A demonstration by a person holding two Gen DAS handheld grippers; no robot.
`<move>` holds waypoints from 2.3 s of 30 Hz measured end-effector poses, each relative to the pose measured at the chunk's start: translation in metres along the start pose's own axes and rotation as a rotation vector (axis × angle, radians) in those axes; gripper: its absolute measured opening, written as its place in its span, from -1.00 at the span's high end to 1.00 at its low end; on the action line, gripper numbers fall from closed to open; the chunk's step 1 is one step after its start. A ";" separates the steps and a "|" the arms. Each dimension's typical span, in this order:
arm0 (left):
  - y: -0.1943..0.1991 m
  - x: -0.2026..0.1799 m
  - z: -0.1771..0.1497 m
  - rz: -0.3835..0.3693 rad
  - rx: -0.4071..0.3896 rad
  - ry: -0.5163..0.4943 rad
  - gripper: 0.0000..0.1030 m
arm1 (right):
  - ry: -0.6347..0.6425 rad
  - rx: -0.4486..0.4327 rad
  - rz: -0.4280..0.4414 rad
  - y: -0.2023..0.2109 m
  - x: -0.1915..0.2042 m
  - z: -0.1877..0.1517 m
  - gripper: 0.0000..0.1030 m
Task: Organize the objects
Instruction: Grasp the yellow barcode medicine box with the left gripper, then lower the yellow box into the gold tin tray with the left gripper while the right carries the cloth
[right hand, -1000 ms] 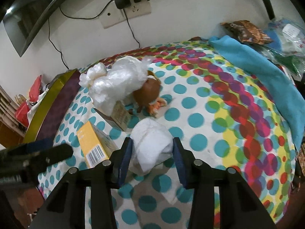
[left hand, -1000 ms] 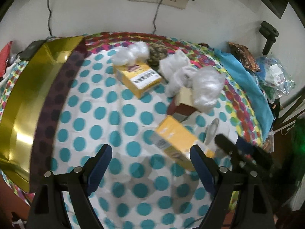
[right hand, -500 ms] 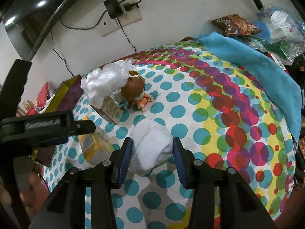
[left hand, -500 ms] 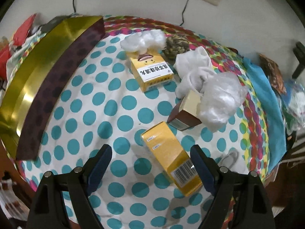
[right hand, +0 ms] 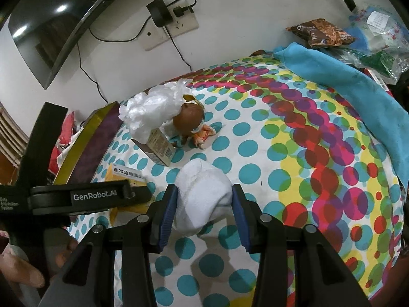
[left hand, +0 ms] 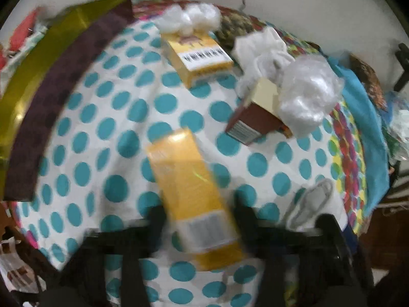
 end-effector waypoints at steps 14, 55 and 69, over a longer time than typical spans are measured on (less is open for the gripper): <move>0.036 0.018 0.000 0.023 -0.172 -0.117 0.42 | -0.017 0.007 -0.048 0.003 0.003 -0.007 0.22; 0.011 0.244 0.057 0.142 -0.195 -0.118 0.38 | 0.116 0.003 -0.128 -0.002 0.116 -0.005 0.21; 0.013 0.249 0.052 0.136 -0.242 -0.143 0.14 | 0.268 0.058 -0.080 -0.038 0.197 -0.012 0.21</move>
Point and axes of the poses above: each gripper's, at about its wrist camera, not at the fingertips, and y roughly against the way its jaws point, x to its left, z to its top, the point moved 4 cm from there along -y, roughly the way its jaws point, and after that the axes turned 11 degrees about z, right-handed, at the moved point
